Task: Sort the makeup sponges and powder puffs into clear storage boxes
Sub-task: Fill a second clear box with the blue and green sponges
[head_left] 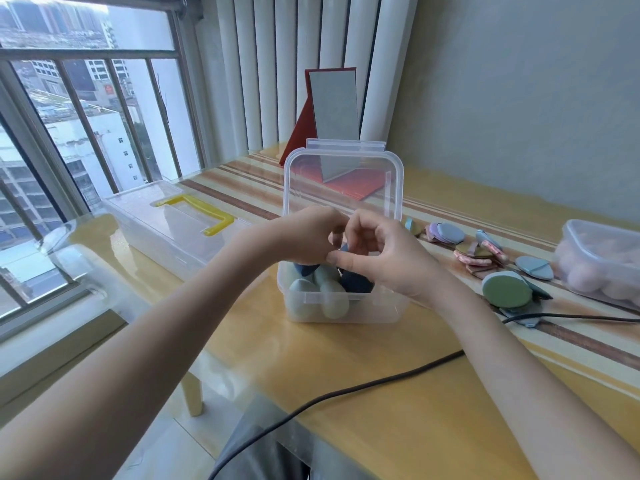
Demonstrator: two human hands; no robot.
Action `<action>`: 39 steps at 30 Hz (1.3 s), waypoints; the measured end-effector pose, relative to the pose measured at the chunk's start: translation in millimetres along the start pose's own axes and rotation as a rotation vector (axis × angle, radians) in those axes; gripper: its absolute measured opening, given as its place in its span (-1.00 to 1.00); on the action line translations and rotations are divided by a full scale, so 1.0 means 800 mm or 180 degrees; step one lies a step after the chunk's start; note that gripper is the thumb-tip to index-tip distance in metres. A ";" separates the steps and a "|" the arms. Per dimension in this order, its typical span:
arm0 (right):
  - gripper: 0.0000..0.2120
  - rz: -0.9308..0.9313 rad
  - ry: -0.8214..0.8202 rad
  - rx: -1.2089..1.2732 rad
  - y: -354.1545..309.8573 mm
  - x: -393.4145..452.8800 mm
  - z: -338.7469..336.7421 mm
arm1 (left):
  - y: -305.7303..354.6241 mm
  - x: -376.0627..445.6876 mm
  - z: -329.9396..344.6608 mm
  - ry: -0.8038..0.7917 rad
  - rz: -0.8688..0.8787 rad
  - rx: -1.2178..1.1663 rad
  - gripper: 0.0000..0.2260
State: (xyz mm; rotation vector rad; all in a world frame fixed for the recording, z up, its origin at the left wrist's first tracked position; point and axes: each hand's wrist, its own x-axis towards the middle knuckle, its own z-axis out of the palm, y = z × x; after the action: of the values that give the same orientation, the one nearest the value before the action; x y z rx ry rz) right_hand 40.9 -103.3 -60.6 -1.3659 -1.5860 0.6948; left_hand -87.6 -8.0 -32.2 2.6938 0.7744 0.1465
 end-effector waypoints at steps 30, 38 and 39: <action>-0.95 0.0794 0.0120 -0.0557 0.002 0.001 -0.072 | 0.023 0.027 0.042 0.0137 0.0555 0.0890 -0.75; -0.79 0.0812 -0.0877 -0.1339 -0.014 -0.010 -0.069 | 0.006 0.015 0.045 0.0407 0.0606 0.0125 -0.85; -0.77 0.0816 -0.0898 -0.1343 -0.015 -0.010 -0.067 | 0.003 0.013 0.046 0.0458 0.0607 0.0105 -0.85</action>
State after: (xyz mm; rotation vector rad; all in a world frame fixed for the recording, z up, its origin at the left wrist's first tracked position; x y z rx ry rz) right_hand 82.8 -121.2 -29.1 -1.8698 -1.8725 0.7584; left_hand -70.6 -14.8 -66.2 2.8093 0.5618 0.3799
